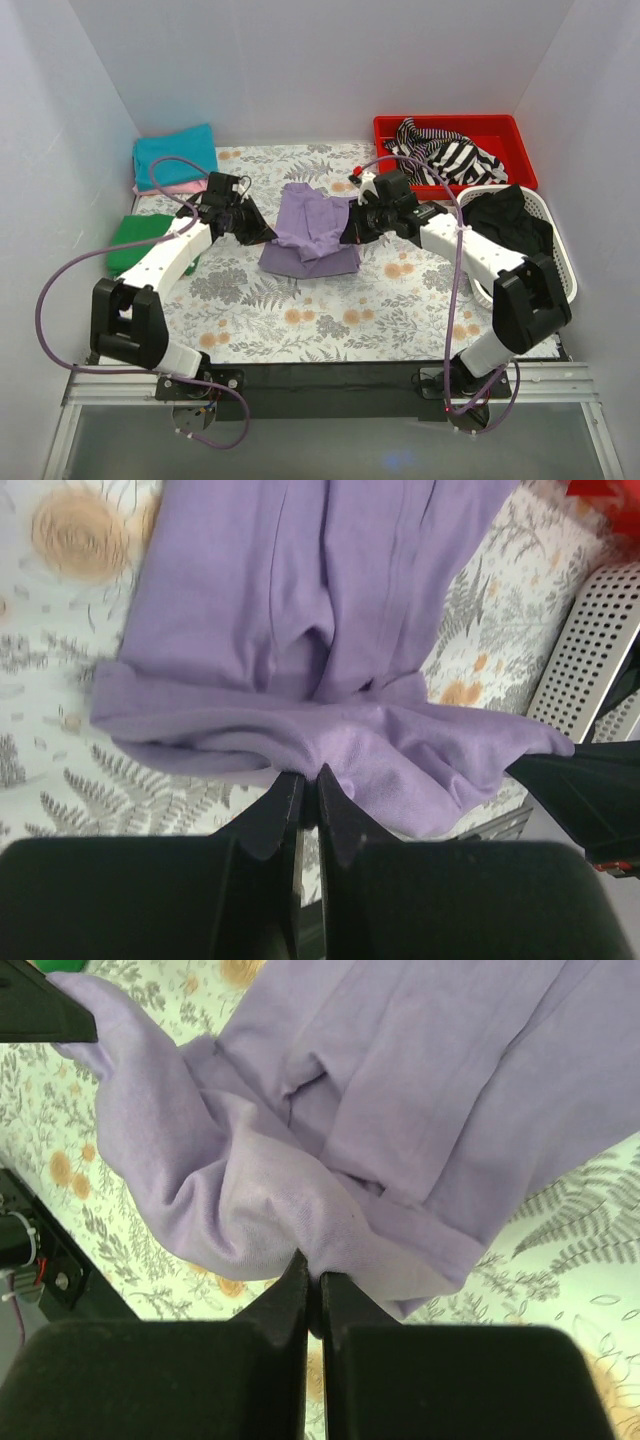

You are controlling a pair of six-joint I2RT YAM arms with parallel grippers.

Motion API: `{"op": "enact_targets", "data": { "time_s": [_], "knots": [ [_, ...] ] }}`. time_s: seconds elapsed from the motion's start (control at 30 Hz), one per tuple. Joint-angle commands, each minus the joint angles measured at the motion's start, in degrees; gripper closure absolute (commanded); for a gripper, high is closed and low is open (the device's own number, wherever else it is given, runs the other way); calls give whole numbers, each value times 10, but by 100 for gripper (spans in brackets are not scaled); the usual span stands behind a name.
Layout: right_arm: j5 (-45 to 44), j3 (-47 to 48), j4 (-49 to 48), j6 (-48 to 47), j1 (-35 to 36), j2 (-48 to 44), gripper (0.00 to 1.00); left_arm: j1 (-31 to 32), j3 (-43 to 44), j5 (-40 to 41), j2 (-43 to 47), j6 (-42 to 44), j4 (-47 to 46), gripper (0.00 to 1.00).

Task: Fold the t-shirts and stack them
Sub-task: Fold the tshirt

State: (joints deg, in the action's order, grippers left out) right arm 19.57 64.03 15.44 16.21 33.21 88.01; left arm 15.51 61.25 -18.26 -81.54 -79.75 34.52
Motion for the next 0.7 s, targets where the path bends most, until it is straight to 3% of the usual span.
{"op": "enact_targets", "data": {
  "time_s": [0.0, 0.37, 0.67],
  "knots": [
    [13, 50, 1, -26, -18, 22, 99, -6, 57, 25, -31, 34, -39, 100],
    [49, 145, 1, -40, -75, 132, 99, -29, 228, -12, -237, 64, -68, 100],
    [70, 224, 2, -40, -105, 216, 99, -44, 348, -47, -347, 71, -71, 100]
  ]
}}
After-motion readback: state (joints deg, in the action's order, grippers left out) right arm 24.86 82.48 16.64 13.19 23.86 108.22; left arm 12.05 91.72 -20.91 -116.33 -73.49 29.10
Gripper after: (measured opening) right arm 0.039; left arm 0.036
